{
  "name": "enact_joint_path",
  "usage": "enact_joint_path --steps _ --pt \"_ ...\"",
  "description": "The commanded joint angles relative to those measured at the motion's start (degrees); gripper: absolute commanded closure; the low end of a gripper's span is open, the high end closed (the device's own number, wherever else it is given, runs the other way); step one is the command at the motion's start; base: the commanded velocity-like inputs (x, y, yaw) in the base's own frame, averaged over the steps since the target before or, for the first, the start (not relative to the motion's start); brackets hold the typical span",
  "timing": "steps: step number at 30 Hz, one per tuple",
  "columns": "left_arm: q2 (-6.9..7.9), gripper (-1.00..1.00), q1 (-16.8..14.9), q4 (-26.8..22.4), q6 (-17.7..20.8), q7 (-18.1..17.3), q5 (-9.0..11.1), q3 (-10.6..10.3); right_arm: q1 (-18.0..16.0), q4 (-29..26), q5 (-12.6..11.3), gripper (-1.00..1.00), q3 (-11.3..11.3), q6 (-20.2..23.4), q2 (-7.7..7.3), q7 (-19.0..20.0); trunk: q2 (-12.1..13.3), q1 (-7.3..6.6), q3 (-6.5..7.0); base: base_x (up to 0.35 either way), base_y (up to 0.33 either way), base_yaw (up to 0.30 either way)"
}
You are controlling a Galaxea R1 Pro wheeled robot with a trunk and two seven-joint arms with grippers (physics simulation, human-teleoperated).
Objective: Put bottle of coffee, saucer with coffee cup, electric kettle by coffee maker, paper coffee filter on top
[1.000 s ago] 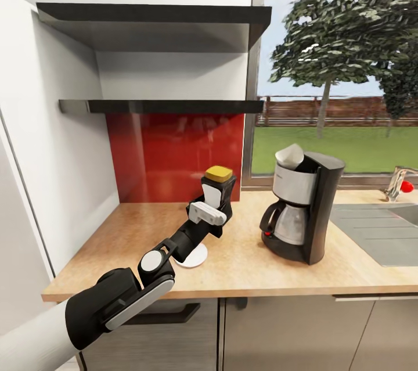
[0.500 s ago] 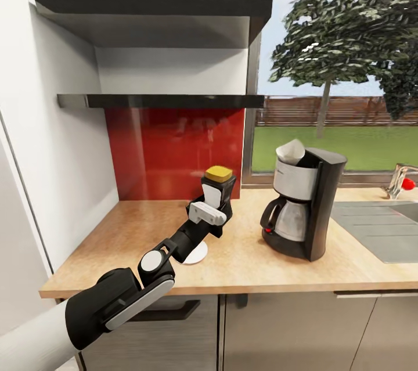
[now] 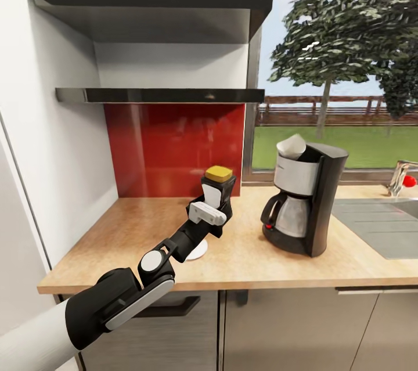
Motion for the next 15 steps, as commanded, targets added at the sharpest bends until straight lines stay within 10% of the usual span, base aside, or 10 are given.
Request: enact_joint_path --steps 1,15 --pt "0.04 1.00 -0.11 -0.08 -0.03 0.38 0.22 -0.18 0.02 -0.07 -0.60 -1.00 0.02 -0.03 -0.03 0.20 -0.46 0.23 -0.25 0.000 0.000 0.000" --pt "0.01 1.00 -0.11 -0.08 0.00 0.38 0.24 -0.20 0.02 -0.06 -0.60 -1.00 0.02 -0.03 -0.03 0.16 -6.08 3.31 -2.76 0.000 0.000 0.000"
